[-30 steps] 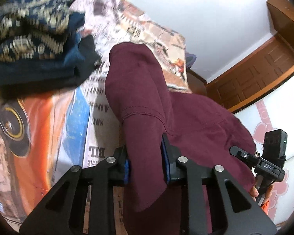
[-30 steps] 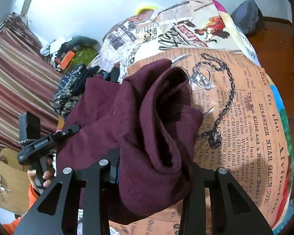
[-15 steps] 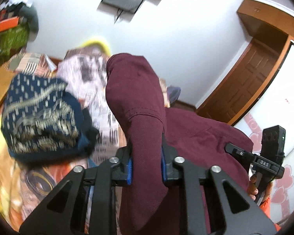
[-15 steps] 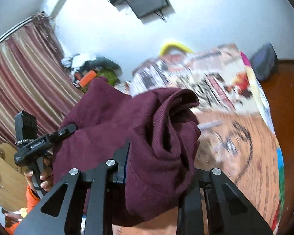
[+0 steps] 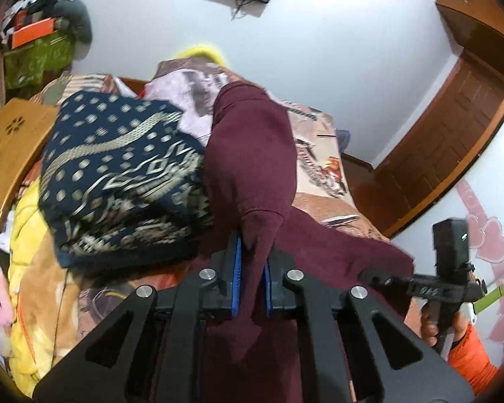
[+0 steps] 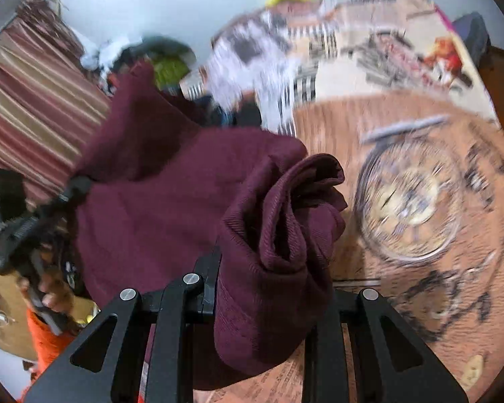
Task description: Fold large clothes
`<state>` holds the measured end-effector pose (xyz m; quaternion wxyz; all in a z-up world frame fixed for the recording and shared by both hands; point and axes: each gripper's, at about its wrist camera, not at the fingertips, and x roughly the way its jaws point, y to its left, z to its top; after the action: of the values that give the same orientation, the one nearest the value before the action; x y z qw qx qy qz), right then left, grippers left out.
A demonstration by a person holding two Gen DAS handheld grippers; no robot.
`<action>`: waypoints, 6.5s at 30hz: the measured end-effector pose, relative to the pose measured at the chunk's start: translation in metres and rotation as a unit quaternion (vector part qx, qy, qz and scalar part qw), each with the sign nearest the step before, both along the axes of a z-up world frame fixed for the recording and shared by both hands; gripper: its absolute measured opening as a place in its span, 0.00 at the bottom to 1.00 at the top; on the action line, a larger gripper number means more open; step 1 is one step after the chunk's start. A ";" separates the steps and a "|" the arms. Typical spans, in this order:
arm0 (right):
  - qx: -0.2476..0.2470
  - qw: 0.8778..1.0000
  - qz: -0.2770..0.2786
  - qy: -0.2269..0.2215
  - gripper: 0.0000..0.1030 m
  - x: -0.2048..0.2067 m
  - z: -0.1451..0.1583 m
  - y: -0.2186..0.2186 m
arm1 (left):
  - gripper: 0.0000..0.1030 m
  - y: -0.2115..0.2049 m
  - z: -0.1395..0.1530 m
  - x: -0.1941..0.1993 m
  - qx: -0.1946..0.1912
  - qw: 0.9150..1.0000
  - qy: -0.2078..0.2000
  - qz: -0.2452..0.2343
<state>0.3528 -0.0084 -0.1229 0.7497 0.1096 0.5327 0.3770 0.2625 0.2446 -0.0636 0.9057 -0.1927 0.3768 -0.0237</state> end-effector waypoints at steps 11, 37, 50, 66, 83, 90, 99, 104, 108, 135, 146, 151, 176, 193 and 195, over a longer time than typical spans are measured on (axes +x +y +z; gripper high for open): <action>-0.035 0.998 0.053 -0.013 0.30 -0.020 -0.021 0.027 | 0.68 0.034 -0.063 -0.025 0.007 0.996 0.067 0.064; 0.024 1.000 0.001 0.008 0.20 -0.013 -0.007 -0.015 | 0.24 -0.034 -0.008 0.010 -0.025 0.997 0.057 -0.038; 0.075 0.990 -0.040 -0.115 0.19 0.030 0.123 -0.014 | 0.11 -0.016 0.135 0.075 -0.057 0.996 -0.039 -0.047; 0.088 0.983 0.030 -0.158 0.19 0.061 0.141 0.152 | 0.12 0.164 0.104 0.082 -0.003 0.994 -0.060 0.093; 0.040 0.987 0.072 -0.141 0.28 0.043 0.056 0.199 | 0.40 0.218 -0.007 0.074 0.057 0.993 0.004 0.105; -0.008 0.986 0.046 -0.160 0.61 0.028 0.051 0.185 | 0.50 0.208 -0.013 0.075 0.101 0.987 0.030 0.123; -0.033 0.987 0.019 -0.156 0.69 0.021 0.054 0.157 | 0.79 0.194 -0.002 0.063 0.129 0.977 0.056 0.161; -0.041 0.982 0.006 -0.182 0.69 0.009 0.070 0.145 | 0.85 0.169 0.012 0.038 0.163 0.970 0.055 0.171; -0.035 0.980 0.005 -0.195 0.69 0.000 0.081 0.133 | 0.90 0.145 0.013 0.015 0.188 0.968 0.049 0.156; 0.089 0.921 -0.014 -0.379 0.71 -0.133 0.203 0.044 | 0.92 -0.016 0.140 -0.152 0.246 0.937 -0.179 0.172; 0.162 0.878 -0.021 -0.451 0.71 -0.200 0.235 0.022 | 0.92 -0.091 0.176 -0.239 0.280 0.889 -0.314 0.181; 0.155 0.872 -0.017 -0.465 0.72 -0.215 0.229 0.026 | 0.96 -0.108 0.167 -0.257 0.285 0.883 -0.322 0.189; 0.116 0.878 -0.051 -0.461 0.97 -0.231 0.211 0.019 | 1.00 -0.126 0.146 -0.274 0.271 0.893 -0.297 0.203; 0.095 0.887 -0.053 -0.449 0.97 -0.226 0.206 0.018 | 1.00 -0.124 0.135 -0.254 0.273 0.901 -0.274 0.195; 0.093 0.888 -0.053 -0.447 0.97 -0.226 0.206 0.018 | 1.00 -0.123 0.135 -0.253 0.271 0.902 -0.273 0.195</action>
<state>0.1271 0.0093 0.0827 0.9140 0.0268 0.0971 0.3931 0.0099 0.1220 0.0712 0.9768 0.0046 0.0620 0.2047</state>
